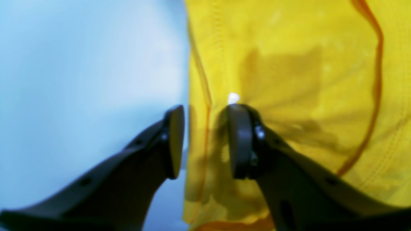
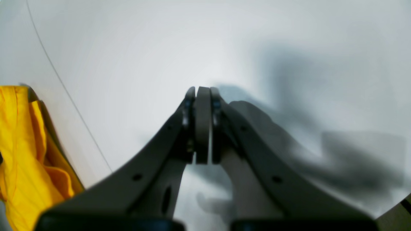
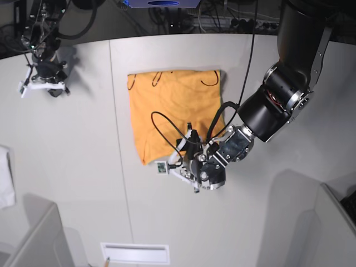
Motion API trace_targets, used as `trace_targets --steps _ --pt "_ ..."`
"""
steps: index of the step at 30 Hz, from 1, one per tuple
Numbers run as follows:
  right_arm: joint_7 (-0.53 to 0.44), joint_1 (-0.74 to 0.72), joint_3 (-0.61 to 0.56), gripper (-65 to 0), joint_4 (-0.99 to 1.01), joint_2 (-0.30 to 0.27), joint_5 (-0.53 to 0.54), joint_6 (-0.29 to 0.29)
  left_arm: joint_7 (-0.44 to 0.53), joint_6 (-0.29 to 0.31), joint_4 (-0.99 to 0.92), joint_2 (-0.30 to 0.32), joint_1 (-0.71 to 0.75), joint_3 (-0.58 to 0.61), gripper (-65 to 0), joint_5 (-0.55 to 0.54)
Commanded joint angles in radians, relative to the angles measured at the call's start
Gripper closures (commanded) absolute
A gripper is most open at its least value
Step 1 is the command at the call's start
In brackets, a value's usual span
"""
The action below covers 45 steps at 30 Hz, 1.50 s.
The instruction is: Fold the T-shirt properly
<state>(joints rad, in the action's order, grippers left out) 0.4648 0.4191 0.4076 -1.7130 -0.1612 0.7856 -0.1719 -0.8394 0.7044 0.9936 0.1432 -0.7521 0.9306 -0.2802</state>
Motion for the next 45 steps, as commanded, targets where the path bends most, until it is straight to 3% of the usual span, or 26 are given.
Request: trace_targets --steps 1,4,10,15,17,19,23,25,27,31,36,41,45 --pt "-0.019 -0.006 0.003 0.0 -0.020 -0.011 0.002 0.008 0.009 -0.006 0.012 -0.011 -0.045 -0.009 -27.5 -0.001" --pt "-0.018 -0.006 0.003 0.0 -0.020 -0.011 0.002 0.008 0.009 -0.006 0.011 -0.037 -0.066 -0.009 -32.7 -0.001" --pt "-0.019 -0.007 -0.036 0.0 -0.020 -0.019 0.001 0.008 0.010 -0.006 0.015 -0.064 -0.119 -0.023 -33.7 -0.007" --pt "-0.019 -0.007 -0.052 0.0 -0.020 -0.019 -0.001 0.010 0.001 -0.006 0.178 -0.055 -0.079 -0.167 -32.9 -0.003" --pt "-0.019 -0.007 -0.052 0.0 -0.020 -0.041 -0.001 0.012 -0.001 -0.006 0.272 -0.011 -0.039 -0.239 -32.4 0.006" --pt "-0.022 -0.001 -0.075 0.0 -0.020 -0.070 -0.001 0.012 -0.033 -0.006 0.382 0.036 0.030 -0.313 -28.0 0.035" --pt "-0.045 0.021 -0.144 0.0 -0.034 -0.140 -0.001 0.013 -0.065 -0.006 0.647 0.092 0.254 -0.505 0.0 0.183" --pt "-0.100 0.040 -0.172 0.0 -0.046 -0.146 -0.002 0.013 -0.031 -0.006 0.781 0.101 0.394 -0.601 0.0 0.273" --pt "-0.168 0.064 -0.200 0.0 -0.055 -0.165 -0.050 0.019 0.030 -0.006 0.879 0.101 0.523 -0.692 0.0 0.341" --pt "-0.294 0.103 -0.281 0.0 -0.068 -0.165 -0.265 0.120 0.239 -0.006 0.979 0.101 0.761 -0.850 0.0 0.404" --pt "-0.524 0.211 -0.275 0.0 -0.071 -0.085 -0.427 0.202 0.596 -0.006 0.977 0.101 1.057 -1.016 0.0 0.402" --pt "-0.739 0.340 -0.276 0.0 -0.075 -0.076 -0.503 0.217 0.889 -0.006 0.977 0.097 1.311 -1.079 0.0 0.402" --pt "-0.808 0.433 -0.276 0.0 -0.075 -0.074 -0.503 0.216 0.992 -0.006 0.976 0.094 1.466 -1.074 0.0 0.401"
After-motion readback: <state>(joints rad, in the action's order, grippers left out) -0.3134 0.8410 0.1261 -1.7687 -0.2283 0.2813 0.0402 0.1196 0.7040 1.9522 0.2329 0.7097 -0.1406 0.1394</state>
